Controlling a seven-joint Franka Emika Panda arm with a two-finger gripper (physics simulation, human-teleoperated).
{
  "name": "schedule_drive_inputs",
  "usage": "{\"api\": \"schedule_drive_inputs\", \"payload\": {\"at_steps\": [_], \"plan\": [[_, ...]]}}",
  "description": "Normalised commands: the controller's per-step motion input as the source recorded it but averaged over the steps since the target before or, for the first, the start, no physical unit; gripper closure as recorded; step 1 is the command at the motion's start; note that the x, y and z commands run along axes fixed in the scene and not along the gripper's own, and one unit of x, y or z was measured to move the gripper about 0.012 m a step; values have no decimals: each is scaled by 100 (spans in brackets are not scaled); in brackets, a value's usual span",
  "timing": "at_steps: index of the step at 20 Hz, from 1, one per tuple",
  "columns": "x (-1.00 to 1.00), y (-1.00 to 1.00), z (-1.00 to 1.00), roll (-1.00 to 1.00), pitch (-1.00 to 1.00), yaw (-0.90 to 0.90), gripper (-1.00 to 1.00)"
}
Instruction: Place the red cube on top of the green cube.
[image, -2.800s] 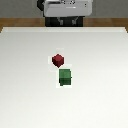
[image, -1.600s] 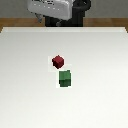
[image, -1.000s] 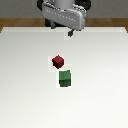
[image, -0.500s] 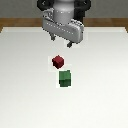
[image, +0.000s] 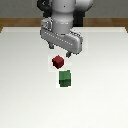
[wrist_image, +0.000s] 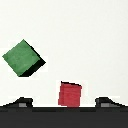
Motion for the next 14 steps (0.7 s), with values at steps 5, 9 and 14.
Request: {"api": "schedule_drive_inputs", "payload": {"at_steps": [5, 9, 14], "plan": [[0, 0, -20, 0, 0, 0, -100], [0, 0, -50, 0, 0, 0, -100], [0, 0, -40, 0, 0, 0, 100]]}}
